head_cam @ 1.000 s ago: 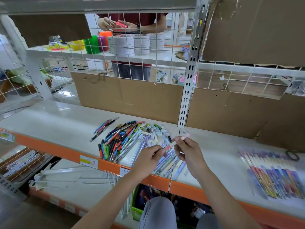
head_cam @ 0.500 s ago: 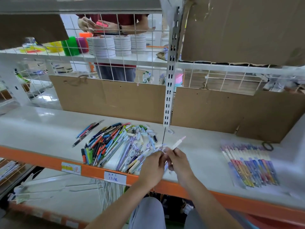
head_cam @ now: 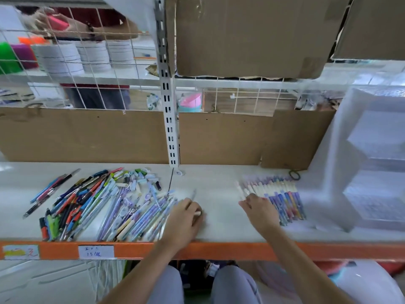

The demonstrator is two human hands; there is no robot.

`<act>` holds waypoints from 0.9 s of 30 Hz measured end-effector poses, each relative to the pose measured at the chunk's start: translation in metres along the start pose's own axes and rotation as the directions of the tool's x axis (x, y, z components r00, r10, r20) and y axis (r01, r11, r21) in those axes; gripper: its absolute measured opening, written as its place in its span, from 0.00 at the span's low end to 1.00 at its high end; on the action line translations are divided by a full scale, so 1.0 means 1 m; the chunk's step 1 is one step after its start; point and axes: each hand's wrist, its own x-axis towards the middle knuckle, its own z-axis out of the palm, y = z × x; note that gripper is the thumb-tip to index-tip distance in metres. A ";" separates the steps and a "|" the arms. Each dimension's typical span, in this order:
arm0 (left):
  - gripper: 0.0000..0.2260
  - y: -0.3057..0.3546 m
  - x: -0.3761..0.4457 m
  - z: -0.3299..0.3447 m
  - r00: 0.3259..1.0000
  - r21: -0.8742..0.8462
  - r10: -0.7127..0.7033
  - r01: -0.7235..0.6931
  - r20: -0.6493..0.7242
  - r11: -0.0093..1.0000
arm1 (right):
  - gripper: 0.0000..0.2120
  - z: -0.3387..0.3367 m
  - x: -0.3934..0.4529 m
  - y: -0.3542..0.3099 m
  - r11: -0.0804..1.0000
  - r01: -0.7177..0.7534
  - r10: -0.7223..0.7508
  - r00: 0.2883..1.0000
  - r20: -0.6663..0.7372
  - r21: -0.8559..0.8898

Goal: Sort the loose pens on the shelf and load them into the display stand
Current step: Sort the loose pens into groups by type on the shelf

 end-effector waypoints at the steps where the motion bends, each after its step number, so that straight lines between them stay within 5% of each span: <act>1: 0.13 0.000 -0.002 0.000 1.000 -0.021 -0.012 0.012 -0.010 1.000 | 0.14 -0.001 0.001 0.006 0.998 0.002 -0.003 1.000 -0.012 -0.067; 4: 0.20 0.000 -0.006 -0.003 0.999 -0.063 -0.033 0.030 -0.035 0.998 | 0.15 -0.002 0.005 0.018 0.981 0.003 -0.007 1.000 -0.020 -0.192; 12: 0.12 0.002 -0.006 -0.001 0.997 -0.086 -0.031 0.025 -0.071 0.996 | 0.10 0.002 0.008 0.027 0.948 0.092 -0.107 0.994 -0.033 -0.306; 27: 0.14 0.001 -0.008 -0.003 0.998 -0.077 -0.018 0.013 -0.059 0.997 | 0.10 -0.010 0.013 0.028 0.956 0.051 -0.073 0.995 -0.068 -0.288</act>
